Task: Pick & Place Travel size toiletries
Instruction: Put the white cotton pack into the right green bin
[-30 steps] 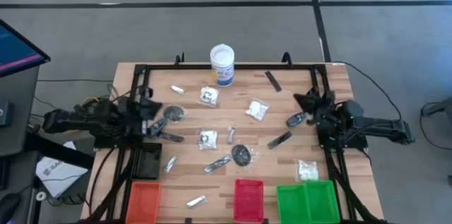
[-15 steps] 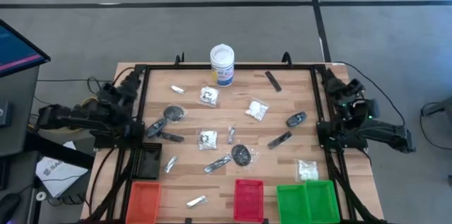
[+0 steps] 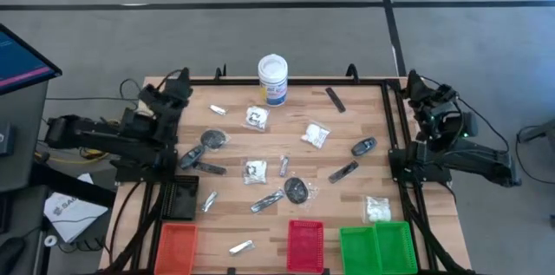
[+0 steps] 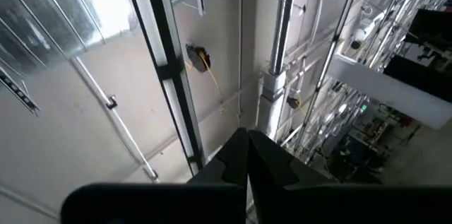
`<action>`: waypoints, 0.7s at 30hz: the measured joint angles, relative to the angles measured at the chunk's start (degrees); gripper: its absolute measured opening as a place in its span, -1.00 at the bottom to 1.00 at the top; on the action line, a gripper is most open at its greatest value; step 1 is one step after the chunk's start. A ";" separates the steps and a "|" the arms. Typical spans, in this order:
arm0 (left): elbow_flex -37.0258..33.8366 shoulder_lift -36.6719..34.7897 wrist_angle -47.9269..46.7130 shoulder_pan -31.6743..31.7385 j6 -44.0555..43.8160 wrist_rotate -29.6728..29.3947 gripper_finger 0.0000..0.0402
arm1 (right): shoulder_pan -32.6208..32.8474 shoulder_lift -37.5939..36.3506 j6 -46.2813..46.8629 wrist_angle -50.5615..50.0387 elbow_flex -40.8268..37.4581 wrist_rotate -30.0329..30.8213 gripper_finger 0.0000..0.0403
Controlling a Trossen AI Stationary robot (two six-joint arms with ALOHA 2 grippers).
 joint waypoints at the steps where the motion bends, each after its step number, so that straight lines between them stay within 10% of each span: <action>1: 1.57 1.37 -0.02 0.20 2.25 -0.08 -0.99 | 0.02 1.25 0.00 -1.85 1.32 -1.18 -1.00; 21: 14.09 5.54 -23.56 -0.36 7.75 -7.45 -0.99 | -3.17 13.84 -8.82 -45.80 28.67 -7.62 -1.00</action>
